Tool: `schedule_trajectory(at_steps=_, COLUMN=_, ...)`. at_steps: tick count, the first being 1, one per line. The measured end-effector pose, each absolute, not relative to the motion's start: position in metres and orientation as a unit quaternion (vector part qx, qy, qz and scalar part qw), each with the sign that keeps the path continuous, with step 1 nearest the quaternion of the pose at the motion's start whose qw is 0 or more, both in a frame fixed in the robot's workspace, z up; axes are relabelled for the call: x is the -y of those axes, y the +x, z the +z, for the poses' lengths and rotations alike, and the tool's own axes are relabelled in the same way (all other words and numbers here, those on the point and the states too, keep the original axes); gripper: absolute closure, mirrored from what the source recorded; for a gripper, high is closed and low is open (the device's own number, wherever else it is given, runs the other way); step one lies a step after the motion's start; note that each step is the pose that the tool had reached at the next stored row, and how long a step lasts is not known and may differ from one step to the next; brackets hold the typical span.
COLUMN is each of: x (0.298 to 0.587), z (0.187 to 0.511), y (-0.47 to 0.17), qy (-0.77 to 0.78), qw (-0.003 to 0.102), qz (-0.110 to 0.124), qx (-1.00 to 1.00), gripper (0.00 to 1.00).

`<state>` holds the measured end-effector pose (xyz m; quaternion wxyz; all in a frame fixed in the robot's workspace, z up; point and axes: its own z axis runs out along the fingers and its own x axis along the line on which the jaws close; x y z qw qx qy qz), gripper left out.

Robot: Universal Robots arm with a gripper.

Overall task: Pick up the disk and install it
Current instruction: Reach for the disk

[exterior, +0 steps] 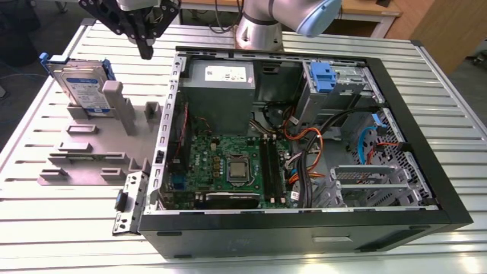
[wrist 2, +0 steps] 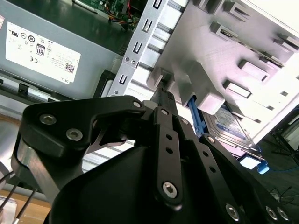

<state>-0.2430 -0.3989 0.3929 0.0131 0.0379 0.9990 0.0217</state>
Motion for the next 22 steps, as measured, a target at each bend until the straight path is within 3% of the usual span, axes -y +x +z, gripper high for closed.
schedule_trajectory(at_steps=22, x=0.3989, z=0.3929, y=-0.2484, qy=0.038, qw=0.013, qz=0.022, qx=-0.999, gripper=0.89)
